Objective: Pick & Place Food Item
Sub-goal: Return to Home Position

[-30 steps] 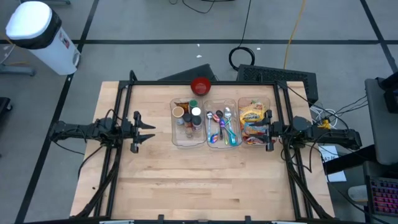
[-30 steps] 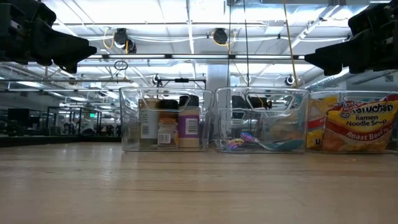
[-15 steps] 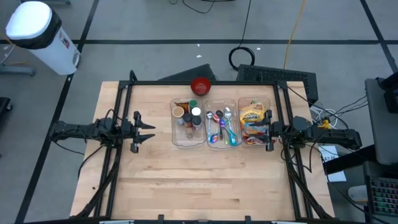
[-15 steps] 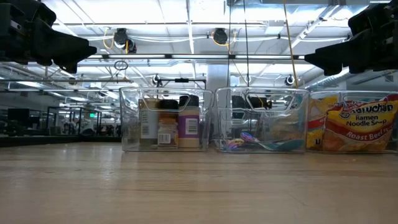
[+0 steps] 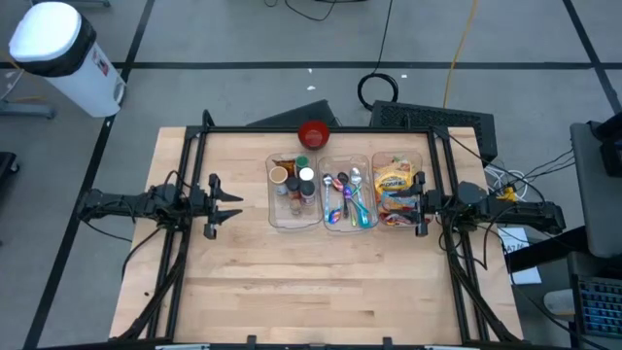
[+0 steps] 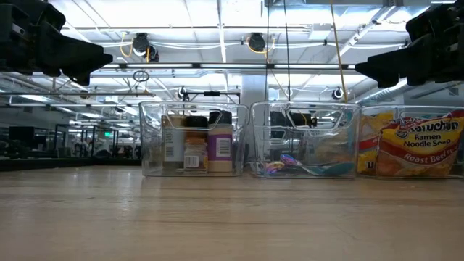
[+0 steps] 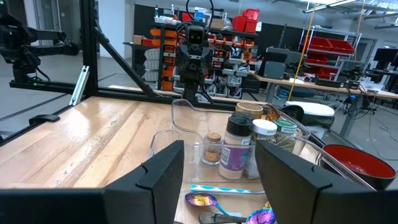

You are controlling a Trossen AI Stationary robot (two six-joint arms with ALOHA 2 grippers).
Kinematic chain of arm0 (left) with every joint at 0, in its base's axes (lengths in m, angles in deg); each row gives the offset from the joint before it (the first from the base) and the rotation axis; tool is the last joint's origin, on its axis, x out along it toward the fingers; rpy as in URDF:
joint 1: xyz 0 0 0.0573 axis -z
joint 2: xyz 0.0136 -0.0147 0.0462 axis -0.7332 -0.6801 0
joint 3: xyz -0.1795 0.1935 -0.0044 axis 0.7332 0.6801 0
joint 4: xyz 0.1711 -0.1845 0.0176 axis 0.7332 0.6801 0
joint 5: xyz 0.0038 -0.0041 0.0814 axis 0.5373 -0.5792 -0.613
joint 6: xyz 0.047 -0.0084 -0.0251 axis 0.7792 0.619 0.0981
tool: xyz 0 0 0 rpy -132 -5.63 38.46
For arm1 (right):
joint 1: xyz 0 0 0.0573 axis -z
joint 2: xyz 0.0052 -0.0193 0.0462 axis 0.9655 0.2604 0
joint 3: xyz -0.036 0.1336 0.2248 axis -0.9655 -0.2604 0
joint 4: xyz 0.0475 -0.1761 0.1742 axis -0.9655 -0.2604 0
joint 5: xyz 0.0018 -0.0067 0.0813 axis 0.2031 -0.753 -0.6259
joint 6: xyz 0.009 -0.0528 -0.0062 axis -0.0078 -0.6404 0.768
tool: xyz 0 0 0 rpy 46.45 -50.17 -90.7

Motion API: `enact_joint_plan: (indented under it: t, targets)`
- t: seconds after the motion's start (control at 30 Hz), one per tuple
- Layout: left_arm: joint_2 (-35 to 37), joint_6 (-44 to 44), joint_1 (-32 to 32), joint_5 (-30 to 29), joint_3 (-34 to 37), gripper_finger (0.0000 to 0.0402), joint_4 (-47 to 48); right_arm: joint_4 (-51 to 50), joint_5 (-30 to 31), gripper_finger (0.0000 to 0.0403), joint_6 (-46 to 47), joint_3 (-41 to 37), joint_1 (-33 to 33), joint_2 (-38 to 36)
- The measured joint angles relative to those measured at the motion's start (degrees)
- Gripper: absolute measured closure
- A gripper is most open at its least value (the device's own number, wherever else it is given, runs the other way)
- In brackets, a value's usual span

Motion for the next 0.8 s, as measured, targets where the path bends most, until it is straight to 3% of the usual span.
enact_joint_plan:
  t: [0.8]
  targets:
    - [0.0, 0.0, 0.01, -0.01, 0.0, 0.0243, 0.0, -0.01, 0.01, 0.0213, 0.0, 0.0, 0.01, 0.0]
